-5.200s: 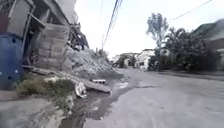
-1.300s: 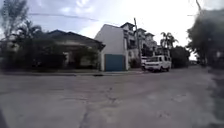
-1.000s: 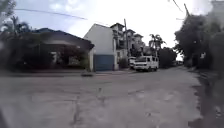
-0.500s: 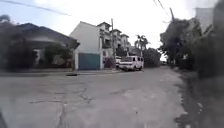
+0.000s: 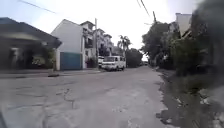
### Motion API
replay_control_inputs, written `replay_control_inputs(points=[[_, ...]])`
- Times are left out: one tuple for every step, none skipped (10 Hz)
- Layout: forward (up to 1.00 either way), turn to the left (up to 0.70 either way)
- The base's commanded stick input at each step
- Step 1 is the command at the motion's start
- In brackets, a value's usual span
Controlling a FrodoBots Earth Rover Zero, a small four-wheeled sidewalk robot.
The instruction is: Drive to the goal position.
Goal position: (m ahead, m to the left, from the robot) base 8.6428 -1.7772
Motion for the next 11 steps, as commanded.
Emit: replay_control_inputs(points=[[0.0,0.0],[0.0,0.0],[0.0,0.0],[0.0,0.0],[0.0,0.0],[0.0,0.0],[0.0,0.0],[0.0,0.0],[0.0,0.0],[0.12,0.0],[0.36,0.0]])
